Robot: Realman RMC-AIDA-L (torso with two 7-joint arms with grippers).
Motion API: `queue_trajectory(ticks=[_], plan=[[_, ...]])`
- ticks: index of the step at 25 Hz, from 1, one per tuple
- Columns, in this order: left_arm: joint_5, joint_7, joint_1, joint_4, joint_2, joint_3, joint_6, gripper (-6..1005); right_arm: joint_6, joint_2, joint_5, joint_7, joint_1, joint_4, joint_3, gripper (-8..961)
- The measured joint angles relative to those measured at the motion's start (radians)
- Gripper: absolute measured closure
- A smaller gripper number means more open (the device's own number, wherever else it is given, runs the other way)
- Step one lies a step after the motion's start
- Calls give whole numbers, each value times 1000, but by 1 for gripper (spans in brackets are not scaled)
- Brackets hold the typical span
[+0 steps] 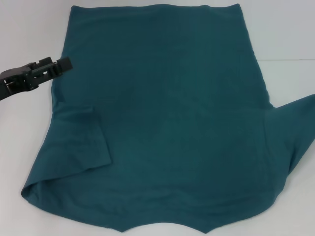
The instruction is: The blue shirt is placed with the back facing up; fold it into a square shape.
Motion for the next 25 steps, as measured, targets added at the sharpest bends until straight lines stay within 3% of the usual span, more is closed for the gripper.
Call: queue_trajectory(ticks=[9, 22, 25], plan=[[-12, 0, 1, 0, 0, 0, -6, 201, -32, 9, -2, -20, 6, 29, 10, 884], [-37, 1, 8, -4, 0, 0, -14, 201, -155, 67, 21, -54, 44, 78, -4, 872], [-39, 0, 7, -7, 0, 0, -15, 201, -131, 92, 38, -50, 75, 84, -10, 869]])
